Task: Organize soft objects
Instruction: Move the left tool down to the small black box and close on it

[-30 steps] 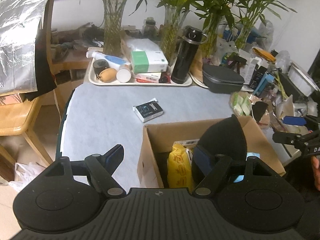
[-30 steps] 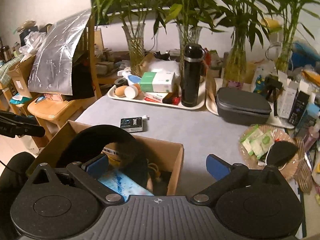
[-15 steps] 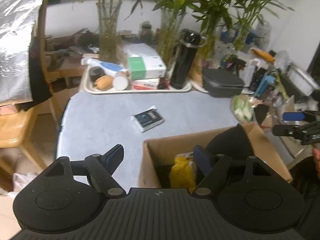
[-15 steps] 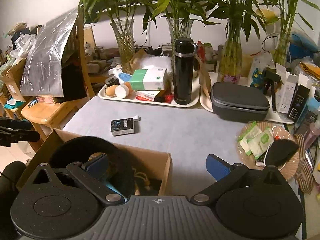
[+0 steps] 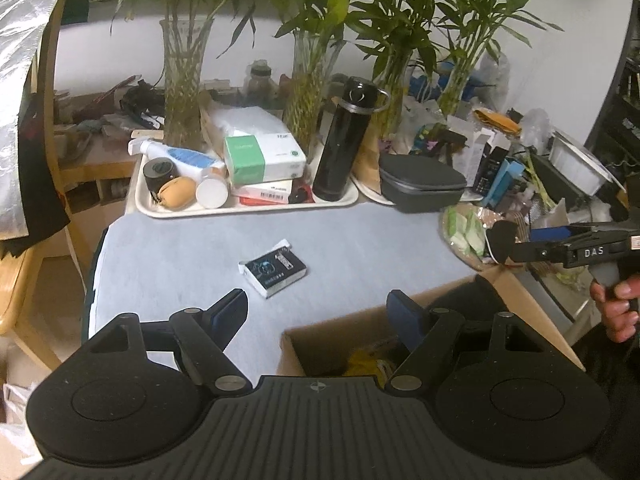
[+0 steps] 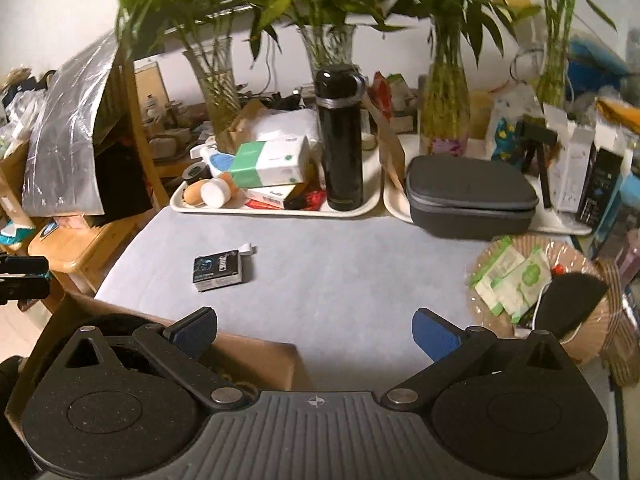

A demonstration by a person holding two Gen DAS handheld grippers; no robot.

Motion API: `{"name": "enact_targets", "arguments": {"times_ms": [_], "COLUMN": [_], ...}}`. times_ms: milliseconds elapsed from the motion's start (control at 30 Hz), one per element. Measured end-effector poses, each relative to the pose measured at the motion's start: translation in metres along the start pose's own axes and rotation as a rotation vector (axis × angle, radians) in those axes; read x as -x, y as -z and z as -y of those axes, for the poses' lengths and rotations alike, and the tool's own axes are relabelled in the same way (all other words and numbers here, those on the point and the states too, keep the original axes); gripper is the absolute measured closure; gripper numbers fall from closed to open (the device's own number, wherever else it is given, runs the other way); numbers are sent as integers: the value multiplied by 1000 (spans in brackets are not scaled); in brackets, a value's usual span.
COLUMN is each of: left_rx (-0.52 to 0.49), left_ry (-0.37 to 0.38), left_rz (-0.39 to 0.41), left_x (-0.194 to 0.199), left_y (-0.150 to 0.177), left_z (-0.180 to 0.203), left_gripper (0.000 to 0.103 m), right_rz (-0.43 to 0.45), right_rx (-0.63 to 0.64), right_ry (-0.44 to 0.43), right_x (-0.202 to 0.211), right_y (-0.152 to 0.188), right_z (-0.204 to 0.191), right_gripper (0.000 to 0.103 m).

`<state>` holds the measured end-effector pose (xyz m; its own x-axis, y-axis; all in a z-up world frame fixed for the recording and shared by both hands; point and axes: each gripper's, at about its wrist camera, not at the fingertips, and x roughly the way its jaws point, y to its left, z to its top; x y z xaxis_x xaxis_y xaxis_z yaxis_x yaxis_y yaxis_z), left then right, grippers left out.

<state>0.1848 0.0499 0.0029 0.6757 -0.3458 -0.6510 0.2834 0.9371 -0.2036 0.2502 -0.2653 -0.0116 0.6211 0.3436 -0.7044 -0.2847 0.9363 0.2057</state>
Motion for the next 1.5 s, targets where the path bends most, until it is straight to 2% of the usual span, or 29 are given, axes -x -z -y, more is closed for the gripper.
{"name": "enact_targets", "arguments": {"times_ms": [300,533,667,833,1133,1500], "left_rx": [-37,-51,-81,-100,-143,-270], "left_ry": [12,40,25,16,72,131], "left_rz": [24,36,61,51,97,-7], "left_x": [-23,-48,-73,-111,-164,-209], "left_y": [-10,-16,-13,-9,-4,8], "left_z": [-18,-35,-44,-57,-64,-62], "left_gripper": [27,27,27,27,27,27], "right_rz": [-21,-2,-19,-31,-47,-45], "right_rx": [-15,-3,1,23,19,-48], "right_ry": [1,-35,-38,-38,-12,-9], "right_x": [-37,-70,-92,-111,-136,-155], "right_y": [-6,-12,-17,-20,-24,-37], "right_z": [21,35,39,42,50,61], "right_gripper": [0,0,0,0,0,0]}}
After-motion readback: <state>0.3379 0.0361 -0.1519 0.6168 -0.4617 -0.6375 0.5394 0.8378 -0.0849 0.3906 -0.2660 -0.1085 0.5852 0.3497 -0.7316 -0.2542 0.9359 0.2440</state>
